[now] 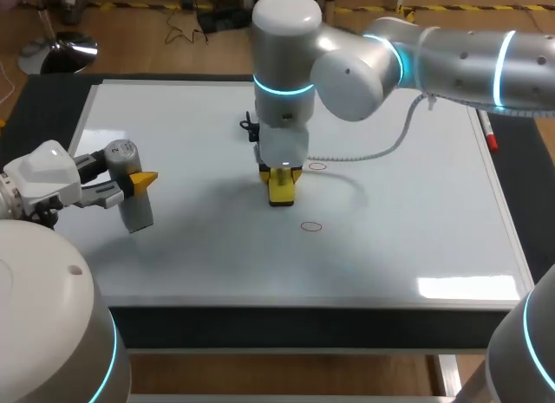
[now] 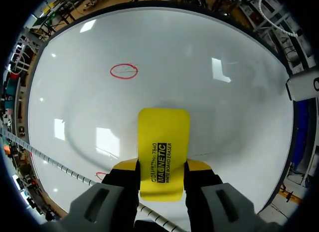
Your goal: Pick up the inspection probe, press it on each red-marked spot on the whiteboard one by one, put down the probe, pick up the eraser, and wipe off all the red marks.
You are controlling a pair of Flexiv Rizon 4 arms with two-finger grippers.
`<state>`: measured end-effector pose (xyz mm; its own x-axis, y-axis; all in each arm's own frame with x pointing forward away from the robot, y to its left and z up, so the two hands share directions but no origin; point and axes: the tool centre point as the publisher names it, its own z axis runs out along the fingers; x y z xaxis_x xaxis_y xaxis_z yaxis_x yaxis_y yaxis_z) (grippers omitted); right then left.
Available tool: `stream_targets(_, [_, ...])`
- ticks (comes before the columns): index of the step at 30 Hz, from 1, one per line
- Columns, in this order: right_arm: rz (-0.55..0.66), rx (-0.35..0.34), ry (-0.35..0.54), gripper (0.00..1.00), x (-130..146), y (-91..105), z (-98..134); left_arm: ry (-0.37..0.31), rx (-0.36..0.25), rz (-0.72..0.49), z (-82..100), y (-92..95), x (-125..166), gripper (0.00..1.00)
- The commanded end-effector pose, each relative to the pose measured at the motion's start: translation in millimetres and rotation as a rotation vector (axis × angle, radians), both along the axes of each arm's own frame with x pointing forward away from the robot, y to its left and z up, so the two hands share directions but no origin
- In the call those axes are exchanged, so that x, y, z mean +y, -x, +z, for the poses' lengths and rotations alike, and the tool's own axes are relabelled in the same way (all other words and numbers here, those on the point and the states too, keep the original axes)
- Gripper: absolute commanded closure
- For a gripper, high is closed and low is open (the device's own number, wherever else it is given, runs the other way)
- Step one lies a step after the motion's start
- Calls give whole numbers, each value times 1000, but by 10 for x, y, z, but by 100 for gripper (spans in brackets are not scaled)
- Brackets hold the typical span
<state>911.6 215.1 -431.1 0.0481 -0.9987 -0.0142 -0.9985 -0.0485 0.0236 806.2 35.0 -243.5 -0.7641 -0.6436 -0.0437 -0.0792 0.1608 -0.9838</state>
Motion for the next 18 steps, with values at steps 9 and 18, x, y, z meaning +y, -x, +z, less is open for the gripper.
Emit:
stream_targets(9, [21, -19, 10, 100, -164, -36, 239, 1, -4, 5, 3, -4, -14, 100])
stream_targets(18, [82, -37, 10, 100, 59, 5, 344, 1, -4, 5, 3, -4, -14, 100])
